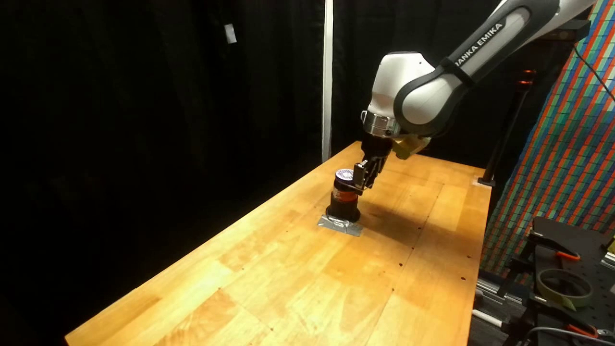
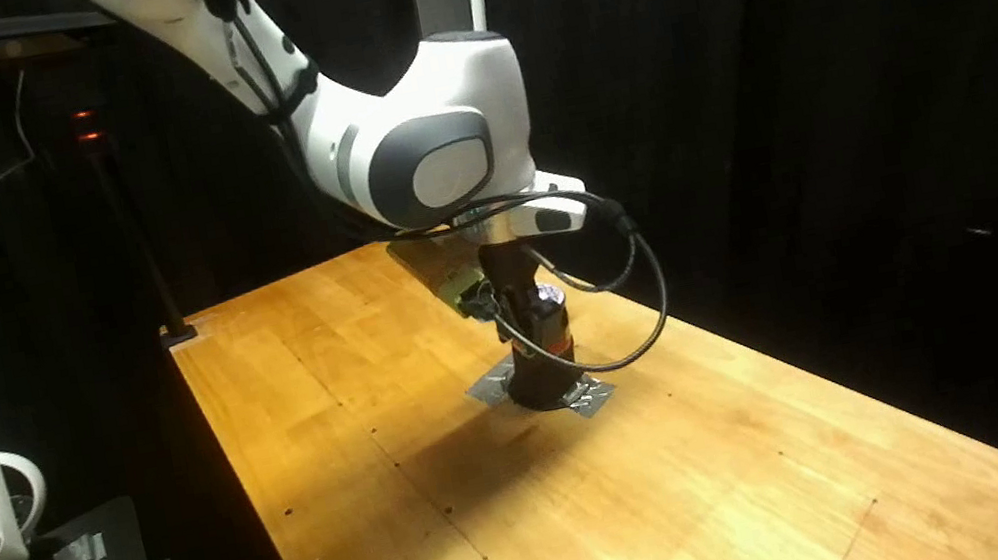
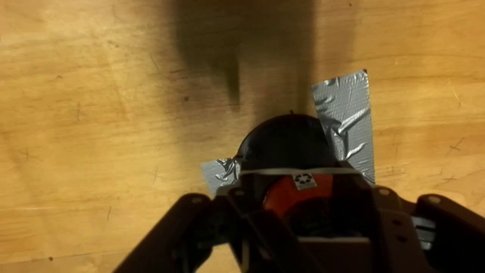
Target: Put the rubber band around the cup
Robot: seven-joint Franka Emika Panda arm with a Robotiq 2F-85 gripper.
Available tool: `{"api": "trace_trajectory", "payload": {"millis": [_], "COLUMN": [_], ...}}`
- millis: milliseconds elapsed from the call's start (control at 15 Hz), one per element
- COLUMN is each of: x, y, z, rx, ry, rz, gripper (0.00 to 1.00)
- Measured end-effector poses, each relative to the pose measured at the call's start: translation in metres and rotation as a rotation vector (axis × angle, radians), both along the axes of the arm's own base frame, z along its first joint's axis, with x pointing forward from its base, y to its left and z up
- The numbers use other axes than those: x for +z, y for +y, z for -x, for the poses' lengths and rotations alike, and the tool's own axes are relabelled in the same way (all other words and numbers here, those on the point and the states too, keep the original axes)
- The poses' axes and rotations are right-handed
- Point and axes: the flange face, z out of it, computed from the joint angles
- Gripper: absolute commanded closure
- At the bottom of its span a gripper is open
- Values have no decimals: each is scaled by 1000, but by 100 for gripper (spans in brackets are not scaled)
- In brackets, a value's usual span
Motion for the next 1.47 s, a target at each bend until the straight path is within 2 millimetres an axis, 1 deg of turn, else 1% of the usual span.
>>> {"api": "trace_trajectory", "payload": {"millis": [133, 200, 267, 600, 867, 1133, 1467], "x": [-1, -3, -5, -14, -16, -22, -28], "y": [0, -1, -3, -10, -7, 0, 11], "z": [17, 26, 35, 75, 103, 119, 129], "rx": [14, 16, 14, 4, -2, 0, 15], "ry": [-99, -145, -191, -415, -570, -662, -764], "rz": [2, 0, -4, -23, -41, -63, -94], "gripper": [87, 95, 99, 100, 100, 99, 98]}}
